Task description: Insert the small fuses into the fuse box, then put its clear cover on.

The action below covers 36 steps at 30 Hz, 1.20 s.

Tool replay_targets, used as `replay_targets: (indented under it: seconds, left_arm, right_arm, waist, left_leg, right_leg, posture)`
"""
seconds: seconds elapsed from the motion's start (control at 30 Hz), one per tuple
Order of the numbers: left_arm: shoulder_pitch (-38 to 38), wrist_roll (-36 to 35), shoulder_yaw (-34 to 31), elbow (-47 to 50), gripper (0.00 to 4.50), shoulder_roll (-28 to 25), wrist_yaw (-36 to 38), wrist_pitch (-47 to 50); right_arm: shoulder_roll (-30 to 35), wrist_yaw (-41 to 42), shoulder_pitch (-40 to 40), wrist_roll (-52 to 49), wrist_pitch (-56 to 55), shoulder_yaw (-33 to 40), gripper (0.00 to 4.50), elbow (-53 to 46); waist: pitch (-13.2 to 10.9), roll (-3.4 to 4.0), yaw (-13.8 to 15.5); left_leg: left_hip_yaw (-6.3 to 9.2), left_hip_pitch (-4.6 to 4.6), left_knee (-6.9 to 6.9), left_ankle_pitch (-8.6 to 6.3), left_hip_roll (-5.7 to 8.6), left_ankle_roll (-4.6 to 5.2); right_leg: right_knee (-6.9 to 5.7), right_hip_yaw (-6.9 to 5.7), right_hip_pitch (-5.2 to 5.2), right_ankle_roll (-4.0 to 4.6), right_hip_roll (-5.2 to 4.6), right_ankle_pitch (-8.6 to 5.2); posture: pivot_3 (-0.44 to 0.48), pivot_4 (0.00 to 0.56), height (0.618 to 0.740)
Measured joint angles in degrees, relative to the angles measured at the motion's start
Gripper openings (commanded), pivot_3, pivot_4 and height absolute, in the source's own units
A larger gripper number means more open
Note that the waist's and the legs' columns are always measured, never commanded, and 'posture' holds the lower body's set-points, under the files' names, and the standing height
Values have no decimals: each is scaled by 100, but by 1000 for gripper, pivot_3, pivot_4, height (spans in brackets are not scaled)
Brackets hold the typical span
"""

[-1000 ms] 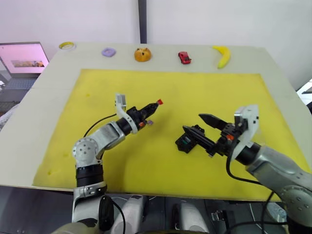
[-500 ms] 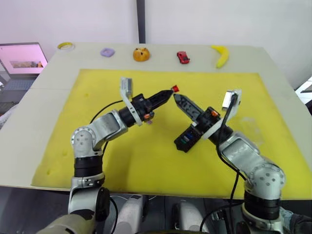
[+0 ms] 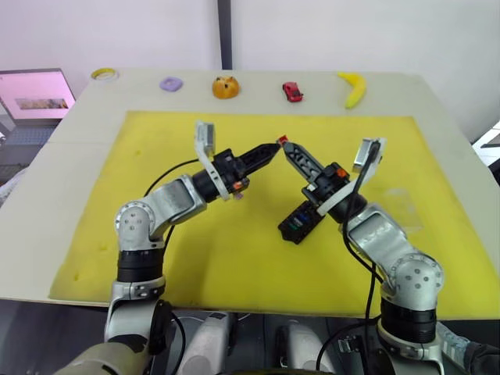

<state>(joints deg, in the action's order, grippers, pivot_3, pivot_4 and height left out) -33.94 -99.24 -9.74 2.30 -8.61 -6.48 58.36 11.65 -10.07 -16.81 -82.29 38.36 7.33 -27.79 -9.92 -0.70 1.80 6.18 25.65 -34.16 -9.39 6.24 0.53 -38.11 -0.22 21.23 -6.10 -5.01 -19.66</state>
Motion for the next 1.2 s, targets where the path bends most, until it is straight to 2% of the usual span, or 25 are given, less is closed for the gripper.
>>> replay_targets:
  seconds: [0.4, 0.9, 1.0, 1.2]
  left_arm:
    - [17, 0, 43, 0, 0, 8, -1, -145]
    - [53, 0, 198, 2, 0, 12, -16, -169]
    - [53, 0, 202, 2, 0, 12, -16, -175]
    - [53, 0, 221, 2, 0, 13, -17, -239]
  right_arm:
    - [-8, 25, 0, -7, -17, -5, 2093, 0]
    - [-11, 24, -14, -17, -37, -12, 2093, 0]
    - [-10, 20, -14, -40, -49, -12, 1361, 0]
    - [-6, 4, -22, -126, -58, -9, 1361, 0]
  waist:
    - [0, 0, -122]
    - [1, 1, -123]
    - [1, 1, -123]
    - [1, 1, -124]
  left_leg:
    - [0, 0, 0, 0, 0, 0]
    - [0, 0, 1, 1, 0, 0]
    - [0, 0, 1, 1, 0, 0]
    - [0, 0, 1, 1, 0, 0]
  right_leg:
    - [-3, 0, -2, 0, 0, 0]
    - [-5, 0, -1, 0, 0, 0]
    - [-5, 1, -1, 0, 0, 0]
    - [-6, 1, -2, 0, 0, 0]
  posture:
    - [0, 150, 735]
    - [0, 150, 735]
    - [0, 150, 735]
    - [0, 150, 735]
